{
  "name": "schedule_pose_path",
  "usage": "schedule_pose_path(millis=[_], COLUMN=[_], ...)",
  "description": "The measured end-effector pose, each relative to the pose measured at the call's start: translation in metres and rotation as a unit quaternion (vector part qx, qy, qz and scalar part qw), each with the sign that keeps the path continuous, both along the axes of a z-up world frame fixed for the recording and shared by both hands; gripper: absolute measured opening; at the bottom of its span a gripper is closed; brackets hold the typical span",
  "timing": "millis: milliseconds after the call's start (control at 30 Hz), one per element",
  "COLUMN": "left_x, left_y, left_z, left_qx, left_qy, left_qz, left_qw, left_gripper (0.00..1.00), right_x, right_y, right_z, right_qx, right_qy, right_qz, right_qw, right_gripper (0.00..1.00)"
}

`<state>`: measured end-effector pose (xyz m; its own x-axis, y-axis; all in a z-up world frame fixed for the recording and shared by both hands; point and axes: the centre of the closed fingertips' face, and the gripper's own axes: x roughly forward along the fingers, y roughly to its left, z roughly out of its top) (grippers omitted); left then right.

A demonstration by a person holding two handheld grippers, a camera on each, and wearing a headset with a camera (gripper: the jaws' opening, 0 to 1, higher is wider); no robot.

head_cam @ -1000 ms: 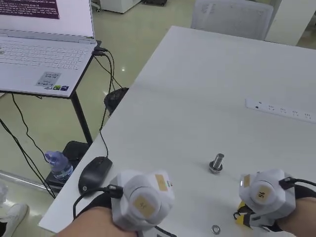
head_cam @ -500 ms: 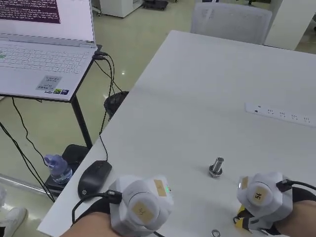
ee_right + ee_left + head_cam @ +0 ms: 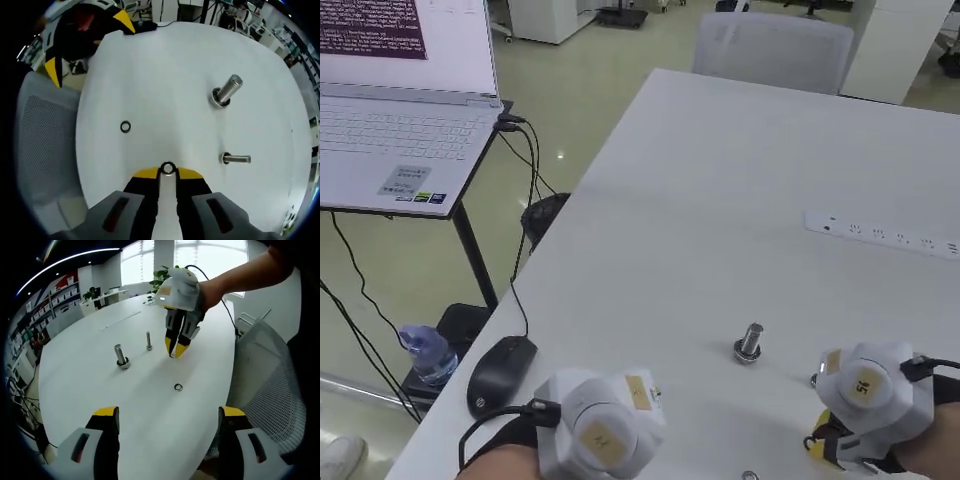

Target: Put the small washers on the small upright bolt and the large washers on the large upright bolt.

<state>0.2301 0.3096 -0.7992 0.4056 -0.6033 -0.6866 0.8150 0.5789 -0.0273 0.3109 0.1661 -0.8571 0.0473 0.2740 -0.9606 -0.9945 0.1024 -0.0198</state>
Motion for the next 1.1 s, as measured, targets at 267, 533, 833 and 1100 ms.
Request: schedule_pose_path(millis=[267,533,833,1100], left_x=[0.000,0.002,0.004,0.002], left_y=[0.004,0.006,0.014,0.012], left_z=[-0.002,-0.002,-0.005,-0.006], left_qx=[0.008,0.006,0.013,0.015], left_qy=[0.001,0.005,0.007,0.009], left_qz=[0.001,0.011,0.018,0.013], left_qw=[1.0000,0.9999,0.9997,0.9998], left_gripper=[0.81,0.81,0.81,0.80], right_x=[0.011,0.026,0.048,0.065], right_y=[-0.025,-0.033,-0.027,-0.017], right_z=[0.011,0.023,0.038,0.053], right_qx=[-0.001,0.004,0.015,0.028], right_qy=[-0.009,-0.015,-0.021,-0.027], right_qz=[-0.019,-0.028,-0.036,-0.047], right_qw=[0.9998,0.9995,0.9990,0.9981], right_gripper=[0.13,0.13,0.13,0.13])
